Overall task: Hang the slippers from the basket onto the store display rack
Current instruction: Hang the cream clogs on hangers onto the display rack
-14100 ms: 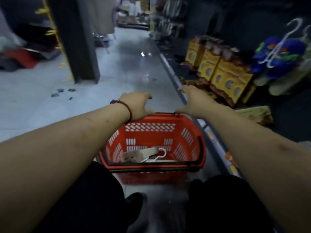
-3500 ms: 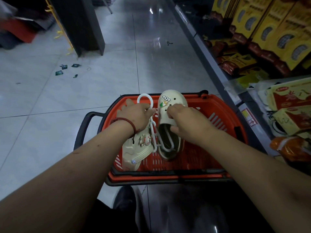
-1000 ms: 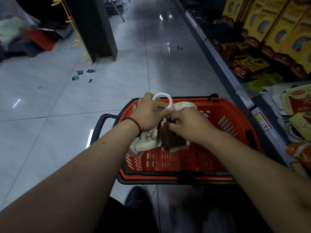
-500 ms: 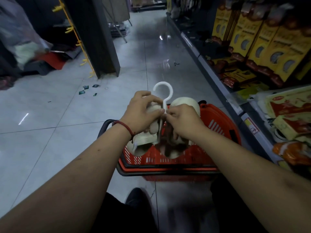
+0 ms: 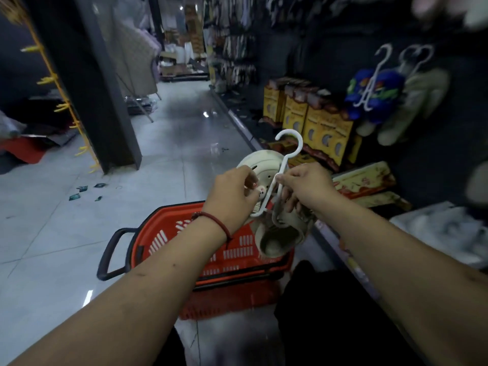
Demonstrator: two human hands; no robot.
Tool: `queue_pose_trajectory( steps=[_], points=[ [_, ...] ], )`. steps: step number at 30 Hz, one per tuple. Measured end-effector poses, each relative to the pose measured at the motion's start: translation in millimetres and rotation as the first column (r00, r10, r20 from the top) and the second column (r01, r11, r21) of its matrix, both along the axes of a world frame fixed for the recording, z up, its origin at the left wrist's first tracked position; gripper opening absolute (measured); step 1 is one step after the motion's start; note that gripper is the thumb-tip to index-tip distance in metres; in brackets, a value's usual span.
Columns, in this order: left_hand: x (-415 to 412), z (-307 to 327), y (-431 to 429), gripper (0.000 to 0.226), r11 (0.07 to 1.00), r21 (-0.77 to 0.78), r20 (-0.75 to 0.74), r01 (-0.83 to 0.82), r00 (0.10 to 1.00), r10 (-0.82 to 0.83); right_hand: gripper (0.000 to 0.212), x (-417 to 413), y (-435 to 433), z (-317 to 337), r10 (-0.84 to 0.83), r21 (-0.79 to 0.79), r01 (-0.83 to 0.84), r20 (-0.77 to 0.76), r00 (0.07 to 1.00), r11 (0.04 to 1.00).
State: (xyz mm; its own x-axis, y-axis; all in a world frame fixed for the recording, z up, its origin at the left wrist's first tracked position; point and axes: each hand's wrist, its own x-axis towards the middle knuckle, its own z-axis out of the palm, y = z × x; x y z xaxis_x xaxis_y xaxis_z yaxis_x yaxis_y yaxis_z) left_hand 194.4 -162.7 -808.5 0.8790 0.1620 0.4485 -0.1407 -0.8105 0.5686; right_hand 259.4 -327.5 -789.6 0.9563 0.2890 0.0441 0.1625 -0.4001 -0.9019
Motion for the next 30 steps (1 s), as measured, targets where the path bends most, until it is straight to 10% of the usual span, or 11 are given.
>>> queue_pose_trajectory(
  steps=[14,30],
  points=[
    [64,83,-165,0.098,0.874,-0.233,-0.187,0.426,0.863,-0.470,0.044,-40,-196,78,-0.314,-0.086,0.329,0.148,0.938,0.940],
    [103,84,-310,0.014,0.491,-0.623,-0.185,0.610,0.494,-0.849,0.040,-103,-342,87,-0.545,-0.072,0.560,0.158,0.823,0.825]
  ],
)
